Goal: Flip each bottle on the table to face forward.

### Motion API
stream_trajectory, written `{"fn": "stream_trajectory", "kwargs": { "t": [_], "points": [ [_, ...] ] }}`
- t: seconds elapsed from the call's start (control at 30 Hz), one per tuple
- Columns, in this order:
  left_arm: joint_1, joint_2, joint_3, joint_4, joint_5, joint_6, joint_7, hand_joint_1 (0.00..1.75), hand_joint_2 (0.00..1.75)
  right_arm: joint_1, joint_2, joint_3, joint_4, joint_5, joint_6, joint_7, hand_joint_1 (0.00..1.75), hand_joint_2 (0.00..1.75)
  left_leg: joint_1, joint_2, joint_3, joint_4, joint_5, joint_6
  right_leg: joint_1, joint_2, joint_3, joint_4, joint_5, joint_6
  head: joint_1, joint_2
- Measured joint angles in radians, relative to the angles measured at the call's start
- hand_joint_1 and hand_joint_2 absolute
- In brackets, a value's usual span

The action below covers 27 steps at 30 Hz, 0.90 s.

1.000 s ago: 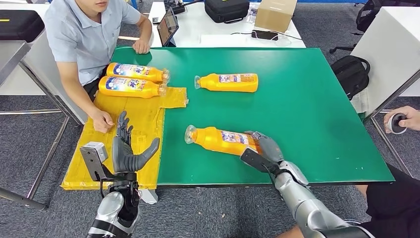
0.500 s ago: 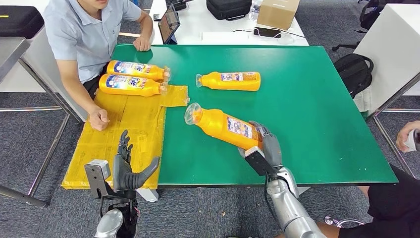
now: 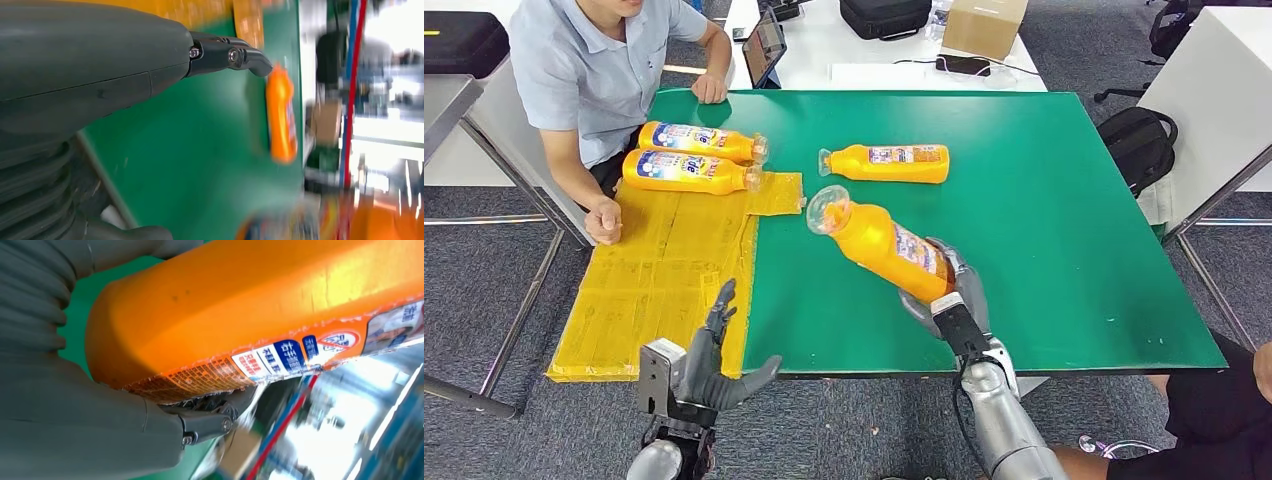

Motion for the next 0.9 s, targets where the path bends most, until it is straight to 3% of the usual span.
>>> {"fn": "stream_trajectory", "kwargs": {
  "t": [0.17,0.5,0.73,0.9],
  "points": [
    [-0.003,-0.004,-0.035,0.003,0.061,-0.058,-0.017,0.00,1.75,0.020,0.031,0.091,-0.003,0.030,0.078,-0.002,1.75,1.75,0.000,0.000,-0.001,0.000,0.000,0.000,0.000,0.000,-0.001,0.000,0.000,0.000,0.000,0.000],
    [-0.035,-0.045,-0.057,-0.006,0.226,-0.176,0.010,0.00,1.75,0.066,0.117,0.300,0.000,0.027,0.081,-0.006,1.75,1.75,0.001,0.000,-0.001,0.000,0.000,0.000,0.000,0.000,-0.001,0.000,0.000,0.000,0.000,0.000],
    [-0.037,-0.052,-0.063,-0.028,0.275,-0.177,0.008,0.00,1.75,0.072,0.130,0.364,0.010,-0.003,0.078,-0.006,1.75,1.75,0.000,0.000,-0.001,0.000,0.000,0.000,0.000,0.000,-0.002,0.000,0.000,0.000,0.000,0.000],
    [-0.036,-0.053,-0.064,-0.049,0.324,-0.238,-0.001,0.00,1.75,0.074,0.142,0.390,0.012,-0.046,0.081,-0.007,1.75,1.75,0.000,0.000,-0.001,0.000,0.000,0.000,0.001,0.000,-0.002,0.000,0.000,0.000,0.000,0.000]
  ]
}}
